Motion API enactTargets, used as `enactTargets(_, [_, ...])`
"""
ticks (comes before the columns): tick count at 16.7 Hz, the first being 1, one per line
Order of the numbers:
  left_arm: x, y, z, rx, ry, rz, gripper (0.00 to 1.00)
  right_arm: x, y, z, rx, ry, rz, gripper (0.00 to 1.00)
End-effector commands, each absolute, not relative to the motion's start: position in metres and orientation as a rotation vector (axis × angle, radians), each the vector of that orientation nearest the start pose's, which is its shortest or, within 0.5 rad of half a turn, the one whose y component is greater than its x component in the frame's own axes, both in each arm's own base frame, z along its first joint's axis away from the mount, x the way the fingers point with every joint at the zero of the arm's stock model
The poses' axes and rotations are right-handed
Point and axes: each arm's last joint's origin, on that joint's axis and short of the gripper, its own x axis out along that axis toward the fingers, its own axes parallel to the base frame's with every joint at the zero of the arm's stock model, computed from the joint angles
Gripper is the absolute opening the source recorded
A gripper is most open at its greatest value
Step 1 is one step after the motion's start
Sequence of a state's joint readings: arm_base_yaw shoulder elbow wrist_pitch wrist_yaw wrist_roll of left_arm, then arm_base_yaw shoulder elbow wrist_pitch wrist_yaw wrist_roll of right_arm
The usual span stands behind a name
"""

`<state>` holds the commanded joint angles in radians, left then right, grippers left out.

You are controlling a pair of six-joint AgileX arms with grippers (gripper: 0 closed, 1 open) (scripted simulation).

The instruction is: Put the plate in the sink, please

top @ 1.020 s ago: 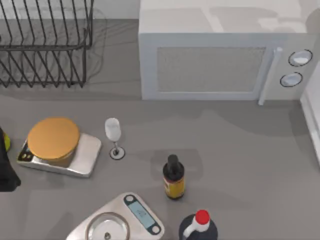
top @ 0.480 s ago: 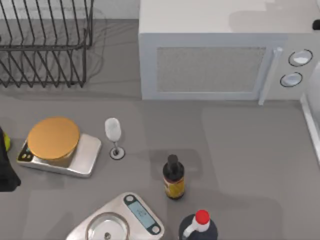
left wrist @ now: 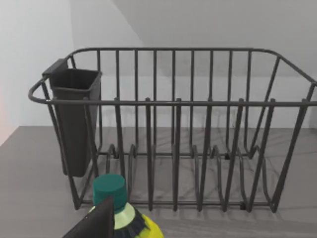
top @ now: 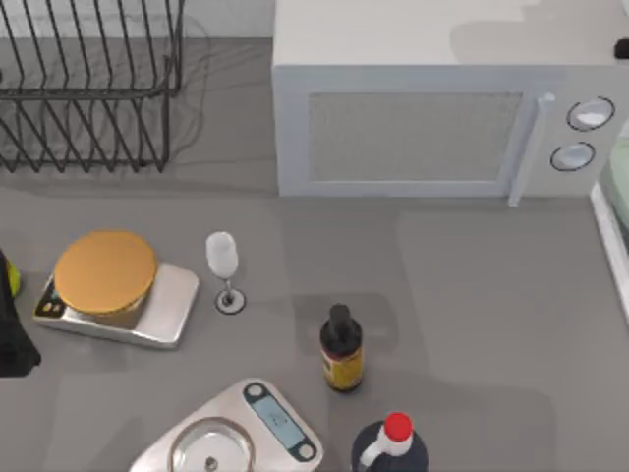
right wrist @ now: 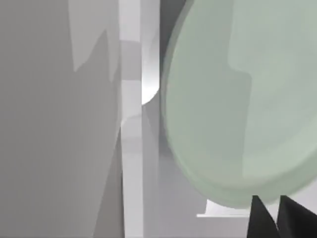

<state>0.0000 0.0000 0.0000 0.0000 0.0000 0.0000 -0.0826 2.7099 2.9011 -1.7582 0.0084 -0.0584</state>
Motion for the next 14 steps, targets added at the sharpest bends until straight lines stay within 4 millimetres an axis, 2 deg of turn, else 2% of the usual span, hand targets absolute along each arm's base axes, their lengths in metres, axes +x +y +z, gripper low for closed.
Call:
enactTargets(8, [0.1057, -0.0012, 0.1600, 0.000, 0.000, 0.000, 1.00, 0.4942, -0.0335, 0.2174, 0.008, 1.567, -0.007, 0.98])
enactTargets(14, [0.1057, -0.0012, 0.1600, 0.000, 0.000, 0.000, 1.00, 0.4942, -0.0335, 0.2174, 0.008, 1.567, -0.007, 1.00])
